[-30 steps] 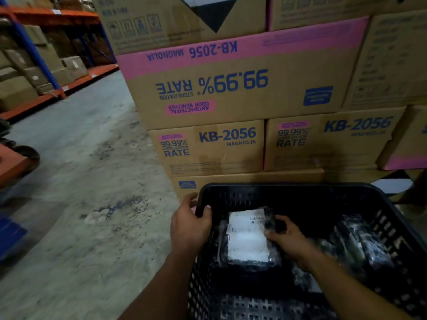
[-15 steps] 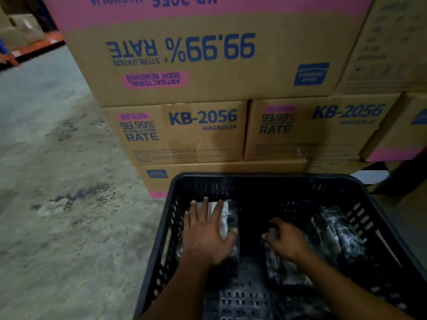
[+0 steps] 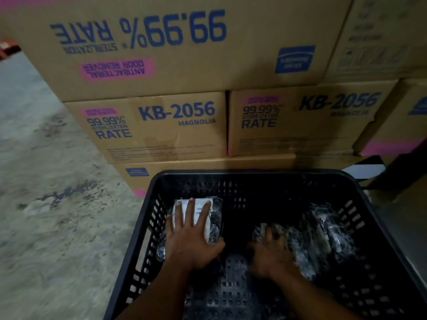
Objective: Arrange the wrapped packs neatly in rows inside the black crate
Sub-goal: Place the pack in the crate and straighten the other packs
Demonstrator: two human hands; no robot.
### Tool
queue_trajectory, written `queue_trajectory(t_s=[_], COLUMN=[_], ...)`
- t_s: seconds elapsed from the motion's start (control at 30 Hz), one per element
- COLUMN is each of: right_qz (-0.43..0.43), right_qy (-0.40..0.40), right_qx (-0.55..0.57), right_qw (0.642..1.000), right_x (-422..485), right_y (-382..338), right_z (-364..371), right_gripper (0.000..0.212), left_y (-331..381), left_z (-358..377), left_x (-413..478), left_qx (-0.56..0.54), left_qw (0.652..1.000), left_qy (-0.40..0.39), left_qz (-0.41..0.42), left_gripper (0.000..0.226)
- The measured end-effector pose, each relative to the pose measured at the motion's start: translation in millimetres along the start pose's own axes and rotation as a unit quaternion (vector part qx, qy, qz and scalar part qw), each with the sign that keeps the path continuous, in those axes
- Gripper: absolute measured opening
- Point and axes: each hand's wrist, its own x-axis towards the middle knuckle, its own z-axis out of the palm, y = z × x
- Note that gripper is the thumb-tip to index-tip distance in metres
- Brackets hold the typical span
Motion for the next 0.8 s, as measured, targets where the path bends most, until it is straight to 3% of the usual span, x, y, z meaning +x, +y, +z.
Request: queue_trajectory(t_s=[0.13,0.3,0.37,0.47,0.57,0.7,0.8], right_qz=[-0.016,-0.028,-0.007,-0.047,-0.111,-0.168,-0.215], right_qy=[0.042,0.159,0.193,0.207,0.198,0.137,0.076], right_qx=[0.091,0.137,0.245,0.449,0.535,0.621,0.683], right_qw=[0.995,0.977,0.95,0.868,0.814,0.753,0.694], right_x=[-21.8,-46.1,-50.4,-56.4,-71.3,-92.6,-103.3], right_y=[12.8,30.4,41.6,58.0,57.9,47.4,36.2], right_z=[-21.6,-32.3,-42.6,-63.3,-94.8,-142.7,-157.3], right_gripper=[0.035,0.035,0.026,0.016,0.019,0.03,0.034], left_y=[-1.1,2.0,6.7,18.3,37.3,48.0,46.1], left_z=[-7.4,-22.4,-33.7,-54.2,-72.6,-88.3,-104.2], left_x=[-0.7,-13.6,-19.0,-24.4,-30.5,-32.5,-30.7], left_qx=[-0.006,-0.034,-0.065,-0.199,-0.41,-0.583,-0.672], left_qw=[0.998,0.995,0.994,0.979,0.908,0.794,0.702], left_qy=[-0.057,-0.095,-0.083,-0.031,-0.025,-0.141,-0.2], left_qz=[0.0,-0.006,-0.002,-0.03,-0.078,-0.103,-0.121], left_gripper=[0.11,0.108,0.102,0.093,0.087,0.098,0.075])
